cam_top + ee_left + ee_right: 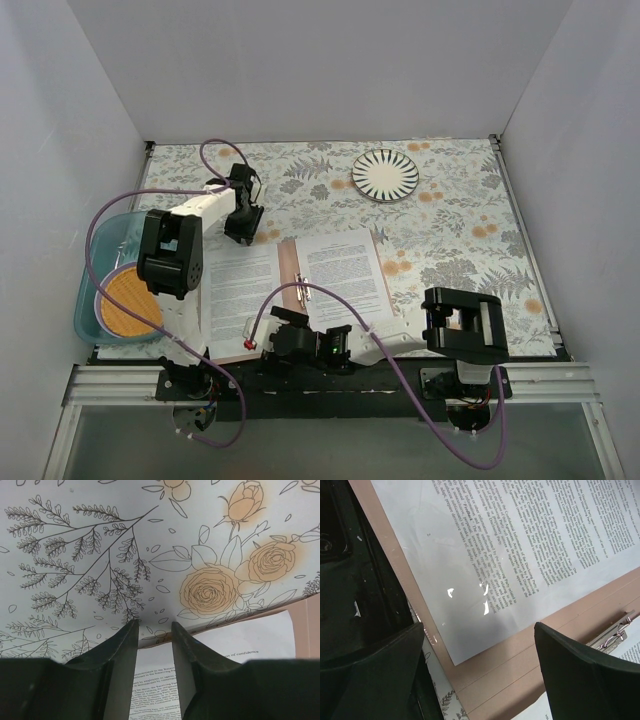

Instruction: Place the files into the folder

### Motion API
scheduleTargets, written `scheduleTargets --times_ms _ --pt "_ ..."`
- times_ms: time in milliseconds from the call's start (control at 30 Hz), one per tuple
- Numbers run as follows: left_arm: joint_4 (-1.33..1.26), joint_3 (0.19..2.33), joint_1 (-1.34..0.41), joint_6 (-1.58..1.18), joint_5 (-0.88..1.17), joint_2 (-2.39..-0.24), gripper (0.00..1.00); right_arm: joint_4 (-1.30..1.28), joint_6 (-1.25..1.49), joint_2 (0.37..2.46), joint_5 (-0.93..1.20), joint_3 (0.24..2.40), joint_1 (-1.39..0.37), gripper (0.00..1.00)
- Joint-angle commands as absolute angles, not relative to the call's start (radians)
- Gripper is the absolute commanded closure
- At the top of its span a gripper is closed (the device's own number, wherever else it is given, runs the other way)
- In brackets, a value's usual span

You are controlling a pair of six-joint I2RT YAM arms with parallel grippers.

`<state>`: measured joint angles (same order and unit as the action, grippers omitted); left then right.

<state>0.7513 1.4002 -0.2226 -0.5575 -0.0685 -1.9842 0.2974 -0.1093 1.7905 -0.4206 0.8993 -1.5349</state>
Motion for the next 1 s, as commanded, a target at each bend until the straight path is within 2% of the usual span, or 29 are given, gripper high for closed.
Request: scheduleTargets --times_ms 0,167,600,833,967 --pt "0.712 1.315 -0.221 -0.545 -0.084 -1.976 0.68 0.347 -0.146 1.816 -0.437 0.937 -1.555 0.01" --pt "0.703 1.232 -0.221 -0.548 -0.066 -1.948 0.7 0.347 -0.143 1.825 -0.413 0.936 -1.574 0.01" --pt "0.738 1.181 -0.224 -0.554 -0.009 -1.901 0.72 0.368 -0.117 1.896 -0.416 0.988 -1.589 0.03" --pt "0.756 1.149 -0.224 -0.548 -0.002 -1.879 0.74 0.423 -0.104 1.976 -0.454 1.034 -1.589 0.12" --pt "0.773 1.163 -0.222 -0.549 0.012 -1.881 0.75 0.442 -0.112 1.997 -0.498 1.049 -1.589 0.25"
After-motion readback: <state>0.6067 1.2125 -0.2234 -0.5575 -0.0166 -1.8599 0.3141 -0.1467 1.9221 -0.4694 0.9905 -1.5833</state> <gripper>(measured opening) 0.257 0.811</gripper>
